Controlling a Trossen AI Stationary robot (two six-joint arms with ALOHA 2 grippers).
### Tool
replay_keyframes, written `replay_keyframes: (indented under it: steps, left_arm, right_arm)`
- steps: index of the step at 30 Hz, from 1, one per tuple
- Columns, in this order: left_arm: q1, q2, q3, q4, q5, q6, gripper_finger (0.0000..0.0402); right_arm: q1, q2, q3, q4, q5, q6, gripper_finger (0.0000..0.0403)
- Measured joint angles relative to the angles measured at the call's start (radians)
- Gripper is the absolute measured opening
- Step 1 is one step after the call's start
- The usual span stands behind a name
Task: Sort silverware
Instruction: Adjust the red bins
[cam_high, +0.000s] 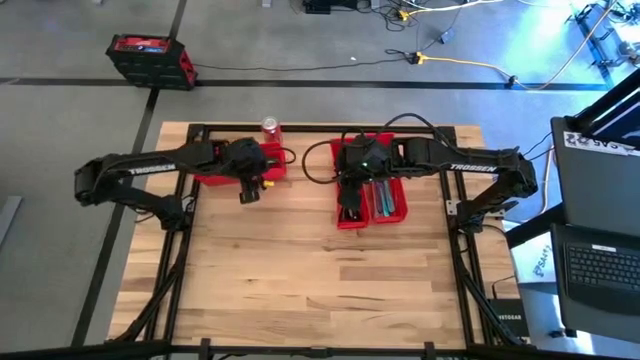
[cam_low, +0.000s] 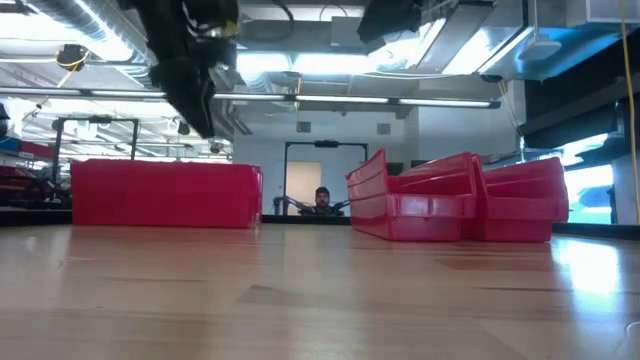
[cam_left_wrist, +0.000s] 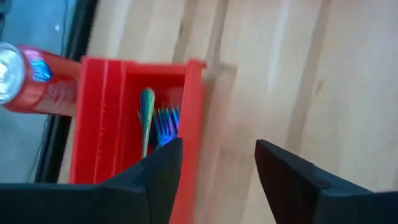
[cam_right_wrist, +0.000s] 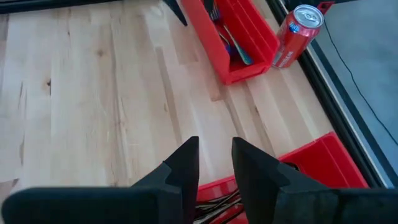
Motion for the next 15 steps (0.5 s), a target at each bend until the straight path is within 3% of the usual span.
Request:
replay_keyframes:
  steps: [4, 8, 11, 15]
  left_arm:
    - [0.039, 0.049, 0.005, -0.043, -0.004, 0.109, 0.0187]
    - [0.061, 0.075, 0.004, -0.091, -0.078, 0.086, 0.0177]
    - [0.07, 0.071, 0.004, -0.108, -0.103, 0.068, 0.0175]
    - [0.068, 0.069, 0.004, -0.105, -0.103, 0.092, 0.0174]
  right_arm:
    - [0.0, 0.0, 0.0, -0.005, 0.001, -0.002, 0.0081]
    - [0.0, -0.01, -0.025, -0.003, 0.068, -0.015, 0.0081]
    - [-0.001, -0.054, -0.114, 0.05, 0.11, -0.02, 0.0081]
    - [-0.001, -0.184, -0.307, 0.284, 0.102, -0.013, 0.0081]
